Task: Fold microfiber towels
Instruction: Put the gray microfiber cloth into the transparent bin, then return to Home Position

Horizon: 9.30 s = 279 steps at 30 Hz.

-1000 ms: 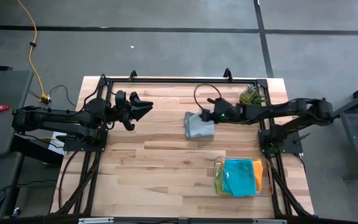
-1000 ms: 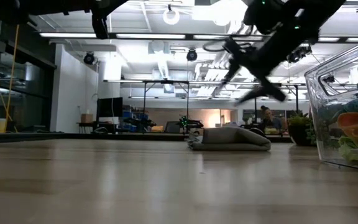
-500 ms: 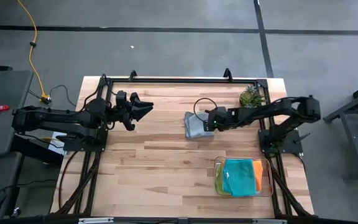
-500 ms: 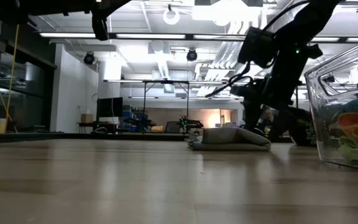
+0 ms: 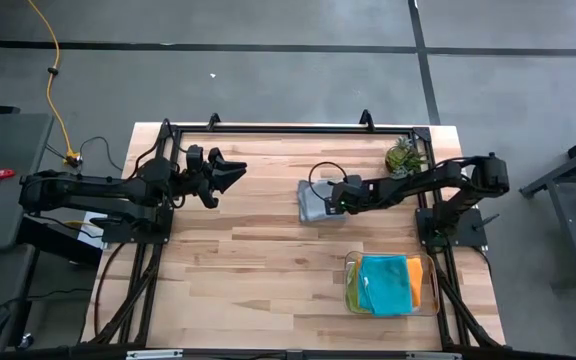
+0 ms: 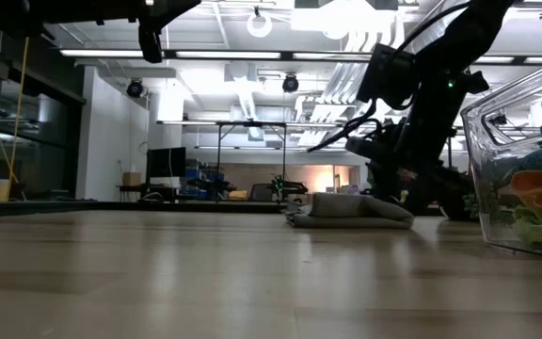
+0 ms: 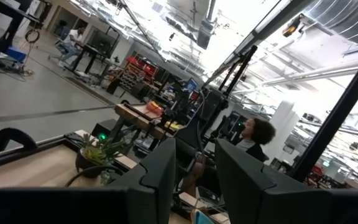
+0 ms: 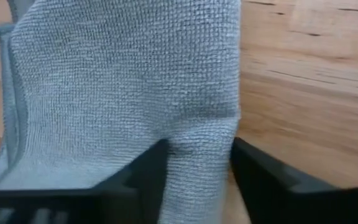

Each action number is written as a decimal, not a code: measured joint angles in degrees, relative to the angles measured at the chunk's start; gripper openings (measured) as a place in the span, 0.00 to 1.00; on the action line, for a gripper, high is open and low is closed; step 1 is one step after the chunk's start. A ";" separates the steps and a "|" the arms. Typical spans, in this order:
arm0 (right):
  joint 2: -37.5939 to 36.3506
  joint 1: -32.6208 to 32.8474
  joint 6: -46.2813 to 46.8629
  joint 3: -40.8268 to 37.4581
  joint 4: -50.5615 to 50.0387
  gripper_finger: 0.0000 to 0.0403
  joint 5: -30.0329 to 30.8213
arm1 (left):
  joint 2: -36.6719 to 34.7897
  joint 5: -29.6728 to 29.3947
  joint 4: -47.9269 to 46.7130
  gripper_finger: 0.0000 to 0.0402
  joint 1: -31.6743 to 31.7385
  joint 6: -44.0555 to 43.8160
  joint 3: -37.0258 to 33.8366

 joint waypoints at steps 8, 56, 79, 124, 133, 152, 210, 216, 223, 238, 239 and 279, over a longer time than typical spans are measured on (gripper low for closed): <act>-0.36 -0.17 -2.89 -0.11 -0.31 0.04 -0.11 | 0.02 -0.74 -0.63 0.25 0.00 0.01 0.00; -25.83 47.58 23.20 37.38 -51.97 0.00 0.48 | 0.02 -3.08 -1.94 0.25 0.00 0.03 0.00; -21.81 52.13 30.08 37.38 -45.40 0.00 4.30 | 0.01 -3.28 -1.92 0.25 0.00 0.05 0.00; -1.61 63.90 52.88 37.27 -60.48 0.00 4.92 | 0.00 -5.44 -6.28 0.25 -0.02 0.08 0.00; 3.93 61.74 54.28 37.27 -61.66 0.00 -7.75 | 0.02 -5.55 -6.35 0.25 -0.02 0.08 0.00; 6.51 57.51 53.76 37.27 -65.17 0.20 -13.80 | 0.01 -6.82 -7.54 0.25 -0.02 0.08 0.00; -41.13 -7.37 -52.65 1.32 19.36 0.00 -20.61 | -0.21 2.12 -29.23 0.00 -4.94 26.04 21.59; -41.13 -12.22 -57.29 5.55 19.58 0.00 -28.02 | -2.61 1.33 -29.76 0.00 -4.98 25.86 20.90; -41.11 -10.14 -57.35 5.90 19.96 0.00 -28.30 | -4.95 -1.95 -28.31 0.00 -6.23 25.79 17.69; -41.11 -9.79 -56.23 5.90 16.86 0.00 -26.99 | -7.25 -0.68 -28.50 0.00 -6.14 26.02 15.93; -41.11 -9.79 -56.21 5.90 16.83 0.00 -26.97 | -7.29 -0.63 -28.47 0.00 -6.14 26.02 15.93; -41.11 -9.77 -51.00 5.92 14.98 0.00 -27.40 | -9.73 -0.89 -32.89 0.00 -6.12 23.82 15.96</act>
